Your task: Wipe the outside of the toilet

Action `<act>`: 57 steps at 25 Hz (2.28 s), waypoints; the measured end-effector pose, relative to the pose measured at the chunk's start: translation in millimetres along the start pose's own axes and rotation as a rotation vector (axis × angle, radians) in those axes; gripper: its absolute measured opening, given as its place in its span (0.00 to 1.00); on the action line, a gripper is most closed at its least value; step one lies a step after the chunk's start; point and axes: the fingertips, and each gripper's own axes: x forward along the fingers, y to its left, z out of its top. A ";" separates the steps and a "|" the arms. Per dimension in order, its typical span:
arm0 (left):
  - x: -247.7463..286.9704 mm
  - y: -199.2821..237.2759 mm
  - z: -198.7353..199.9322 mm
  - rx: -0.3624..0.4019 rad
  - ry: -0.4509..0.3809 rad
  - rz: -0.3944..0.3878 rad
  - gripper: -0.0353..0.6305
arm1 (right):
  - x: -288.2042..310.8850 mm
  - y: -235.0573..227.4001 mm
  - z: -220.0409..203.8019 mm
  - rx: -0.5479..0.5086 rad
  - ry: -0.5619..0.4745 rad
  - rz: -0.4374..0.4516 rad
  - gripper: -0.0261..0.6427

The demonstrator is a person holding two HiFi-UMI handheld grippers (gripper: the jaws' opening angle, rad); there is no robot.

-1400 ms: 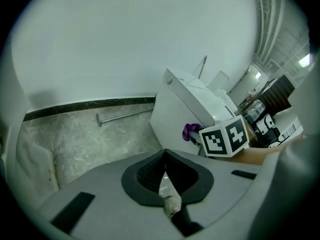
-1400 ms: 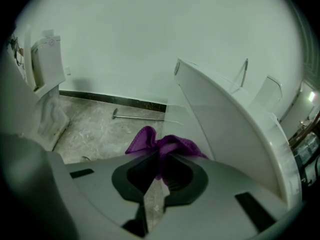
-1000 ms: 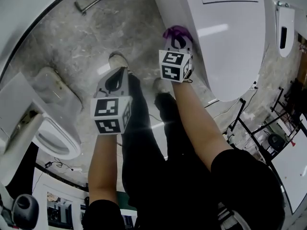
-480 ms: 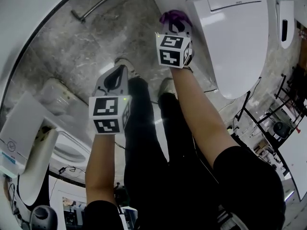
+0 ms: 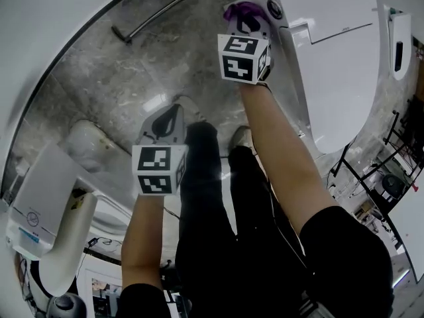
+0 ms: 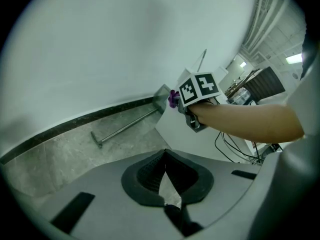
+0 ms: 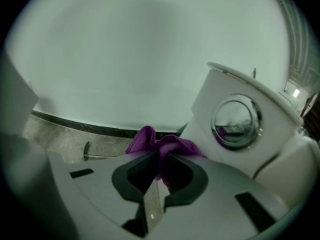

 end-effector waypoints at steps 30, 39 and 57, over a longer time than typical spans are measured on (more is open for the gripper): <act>-70.2 -248.3 80.4 0.016 -0.302 0.165 0.07 | -334.8 -176.9 38.6 0.049 -0.465 0.245 0.10; -155.3 -430.0 90.2 -0.063 -0.460 0.236 0.07 | -502.2 -321.9 -3.4 0.151 -0.526 0.222 0.10; -345.6 -671.1 170.3 0.180 -0.623 0.175 0.07 | -757.7 -484.7 89.7 0.240 -0.778 0.143 0.10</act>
